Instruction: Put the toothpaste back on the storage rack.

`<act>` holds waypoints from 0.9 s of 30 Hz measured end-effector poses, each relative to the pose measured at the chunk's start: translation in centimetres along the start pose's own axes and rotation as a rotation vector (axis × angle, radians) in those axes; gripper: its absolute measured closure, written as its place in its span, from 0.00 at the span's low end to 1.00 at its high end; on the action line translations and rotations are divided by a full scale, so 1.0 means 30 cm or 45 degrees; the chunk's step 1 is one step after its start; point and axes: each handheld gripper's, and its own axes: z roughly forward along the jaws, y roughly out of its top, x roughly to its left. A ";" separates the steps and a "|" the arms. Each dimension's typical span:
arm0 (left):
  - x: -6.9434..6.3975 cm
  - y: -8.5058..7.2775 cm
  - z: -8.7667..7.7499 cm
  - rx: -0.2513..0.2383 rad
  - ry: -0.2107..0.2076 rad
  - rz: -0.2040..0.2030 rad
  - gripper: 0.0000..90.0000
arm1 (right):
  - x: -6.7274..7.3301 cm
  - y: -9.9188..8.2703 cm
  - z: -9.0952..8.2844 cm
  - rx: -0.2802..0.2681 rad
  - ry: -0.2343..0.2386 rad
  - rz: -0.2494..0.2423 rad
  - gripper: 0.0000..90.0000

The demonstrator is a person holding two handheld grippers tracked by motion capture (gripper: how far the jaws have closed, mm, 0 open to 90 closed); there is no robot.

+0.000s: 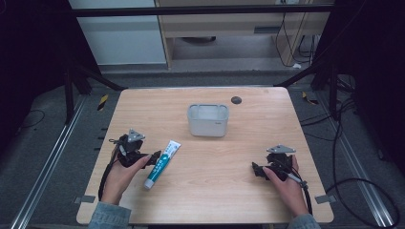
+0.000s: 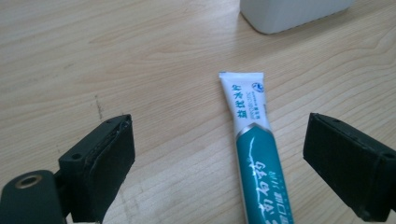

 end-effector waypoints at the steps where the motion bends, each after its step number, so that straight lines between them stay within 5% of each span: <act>1: -0.005 0.003 -0.001 -0.003 -0.004 0.002 0.10 | 0.000 0.000 0.000 0.000 0.000 0.000 0.00; 5: -0.032 0.003 0.022 0.019 -0.046 0.023 0.09 | 0.000 0.000 0.000 0.000 -0.002 -0.002 0.00; 16: -0.080 -0.003 0.054 0.078 -0.037 0.065 0.06 | 0.000 0.000 0.000 0.000 0.000 0.000 0.00; 20: -0.083 0.005 0.047 0.059 -0.049 0.064 0.04 | 0.000 0.000 0.000 -0.001 -0.002 -0.002 0.00; 23: -0.083 0.016 0.044 0.059 -0.079 0.133 0.04 | 0.000 0.000 0.000 0.000 0.000 -0.001 0.00; 27: -0.083 0.044 0.041 0.022 -0.117 0.127 0.06 | -0.001 0.000 0.000 -0.001 -0.003 -0.003 0.00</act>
